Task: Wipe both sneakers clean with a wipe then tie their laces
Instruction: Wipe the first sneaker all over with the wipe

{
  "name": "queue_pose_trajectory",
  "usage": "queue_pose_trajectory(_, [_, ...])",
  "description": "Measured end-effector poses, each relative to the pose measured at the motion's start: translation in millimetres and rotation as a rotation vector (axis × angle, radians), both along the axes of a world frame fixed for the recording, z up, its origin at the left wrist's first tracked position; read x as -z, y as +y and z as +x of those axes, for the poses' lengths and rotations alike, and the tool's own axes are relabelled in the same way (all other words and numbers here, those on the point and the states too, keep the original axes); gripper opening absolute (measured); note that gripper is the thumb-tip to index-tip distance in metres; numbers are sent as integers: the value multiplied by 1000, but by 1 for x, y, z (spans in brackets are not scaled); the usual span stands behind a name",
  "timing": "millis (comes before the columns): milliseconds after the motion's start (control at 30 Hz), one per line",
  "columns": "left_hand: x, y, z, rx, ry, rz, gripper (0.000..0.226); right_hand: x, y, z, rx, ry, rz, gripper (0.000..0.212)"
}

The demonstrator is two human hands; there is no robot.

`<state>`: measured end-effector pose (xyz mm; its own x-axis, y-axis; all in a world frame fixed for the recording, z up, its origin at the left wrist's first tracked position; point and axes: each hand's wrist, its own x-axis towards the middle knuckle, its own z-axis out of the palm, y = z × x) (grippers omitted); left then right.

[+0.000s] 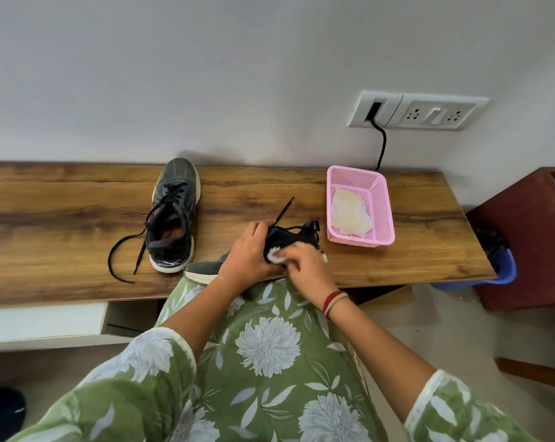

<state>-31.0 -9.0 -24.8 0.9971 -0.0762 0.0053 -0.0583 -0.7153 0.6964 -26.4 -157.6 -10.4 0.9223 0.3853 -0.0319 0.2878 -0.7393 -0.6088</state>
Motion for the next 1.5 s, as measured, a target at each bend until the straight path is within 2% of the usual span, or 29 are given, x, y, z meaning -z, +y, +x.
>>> queue_pose_trajectory(67, [-1, 0, 0, 4, 18, 13, 103, -2, -2, 14, 198, -25, 59, 26])
queue_pose_trajectory(133, [-2, 0, 1, -1, 33, 15, 107, 0, 1, 18, 280, -87, -18, 26])
queue_pose_trajectory(267, [-1, 2, 1, -4, 33, 18, 106, 10, 5, 2, 86, -175, -148, 31])
queue_pose_trajectory(367, [1, 1, 1, 6, 7, 62, 104, 8, -9, -2, -71, -206, -135, 32])
queue_pose_trajectory(433, [1, 0, 1, 33, 2, 148, 105, 4, -18, -6, -102, -113, -40, 29])
queue_pose_trajectory(467, [1, -1, 1, 48, 9, 201, 107, 2, -22, -7, 3, -13, 85, 28])
queue_pose_trajectory(533, [0, -1, 2, 55, 24, 257, 110, -2, -28, -3, 387, 184, 388, 21])
queue_pose_trajectory(567, [1, -1, 3, 46, 29, 252, 110, -3, -33, 3, 567, 215, 490, 18])
queue_pose_trajectory(600, [0, -1, 4, 31, 30, 230, 108, -1, -39, 11, 688, 202, 512, 16])
queue_pose_trajectory(667, [0, 1, 4, 2, 33, 176, 104, 0, -47, 29, 780, 184, 493, 14])
queue_pose_trajectory(833, [1, 0, 7, -8, 36, 122, 77, 9, -40, 47, 663, 349, 347, 17])
queue_pose_trajectory(967, [2, 1, 9, -7, 56, 106, 75, 5, -17, 25, 594, 151, 300, 23])
queue_pose_trajectory(1100, [3, -1, 8, -12, 46, 116, 75, 0, -15, 6, 227, 167, 314, 24])
queue_pose_trajectory(1133, [3, -2, 7, -22, 39, 123, 76, 1, -21, 8, 238, 166, 331, 24])
queue_pose_trajectory(1200, [2, -2, 6, -72, 28, 162, 83, 1, -33, 23, 507, 123, 441, 23])
queue_pose_trajectory(1267, [2, -3, 5, -134, 23, 197, 99, 1, -41, 41, 715, 93, 434, 22])
queue_pose_trajectory(1367, [3, -2, 4, -198, 23, 219, 119, 9, -29, 45, 627, 157, 282, 21])
queue_pose_trajectory(1500, [5, 0, 3, -197, 4, 187, 119, 14, -8, 8, 444, 34, 239, 25])
